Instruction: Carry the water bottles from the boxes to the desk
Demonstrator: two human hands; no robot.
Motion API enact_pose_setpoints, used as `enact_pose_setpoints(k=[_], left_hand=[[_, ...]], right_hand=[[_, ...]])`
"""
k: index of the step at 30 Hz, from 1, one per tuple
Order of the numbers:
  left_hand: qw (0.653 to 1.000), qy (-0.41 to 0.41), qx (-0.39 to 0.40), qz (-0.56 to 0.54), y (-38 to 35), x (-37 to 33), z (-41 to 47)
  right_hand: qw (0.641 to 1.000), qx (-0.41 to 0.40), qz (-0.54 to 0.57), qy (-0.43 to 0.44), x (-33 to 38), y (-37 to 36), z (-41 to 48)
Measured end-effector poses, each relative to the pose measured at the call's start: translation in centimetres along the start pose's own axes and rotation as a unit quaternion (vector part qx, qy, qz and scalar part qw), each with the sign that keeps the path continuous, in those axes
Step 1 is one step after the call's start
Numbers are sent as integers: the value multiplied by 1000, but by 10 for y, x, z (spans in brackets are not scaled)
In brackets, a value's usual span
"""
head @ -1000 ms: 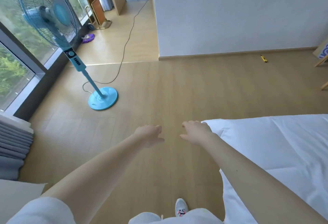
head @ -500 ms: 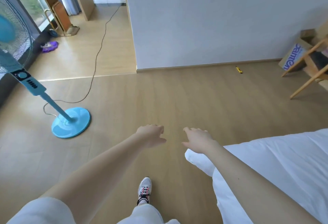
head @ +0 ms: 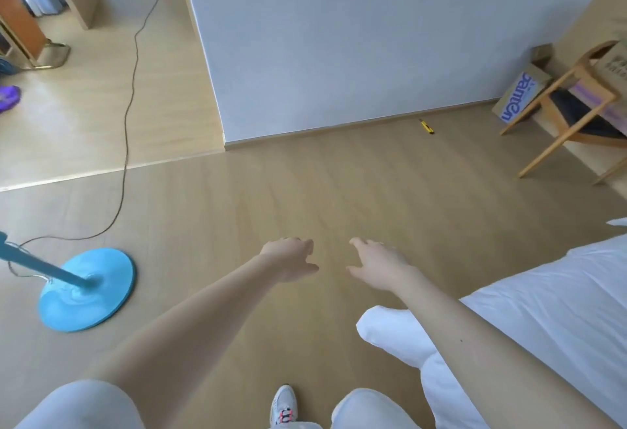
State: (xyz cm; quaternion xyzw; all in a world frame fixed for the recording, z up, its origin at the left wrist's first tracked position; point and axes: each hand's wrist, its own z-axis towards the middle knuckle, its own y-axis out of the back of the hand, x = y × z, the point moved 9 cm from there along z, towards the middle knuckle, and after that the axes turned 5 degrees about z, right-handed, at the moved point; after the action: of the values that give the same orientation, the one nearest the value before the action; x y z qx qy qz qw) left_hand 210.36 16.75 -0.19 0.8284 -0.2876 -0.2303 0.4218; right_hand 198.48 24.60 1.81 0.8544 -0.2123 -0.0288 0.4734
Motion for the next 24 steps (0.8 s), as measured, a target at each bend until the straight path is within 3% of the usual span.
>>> enact_pose_setpoints(k=[9,14,24], left_hand=[[999,-34,30,0,44,-21,99],[998,-31,20,44,108,-41,163],[992,-89,12,92,210,-139,282]], right_hand=[[1000,4,10,-28,-48,43,85],[999,-11,38,-26,-90,94,141],[991,-62,91,-79,-219,188,203]])
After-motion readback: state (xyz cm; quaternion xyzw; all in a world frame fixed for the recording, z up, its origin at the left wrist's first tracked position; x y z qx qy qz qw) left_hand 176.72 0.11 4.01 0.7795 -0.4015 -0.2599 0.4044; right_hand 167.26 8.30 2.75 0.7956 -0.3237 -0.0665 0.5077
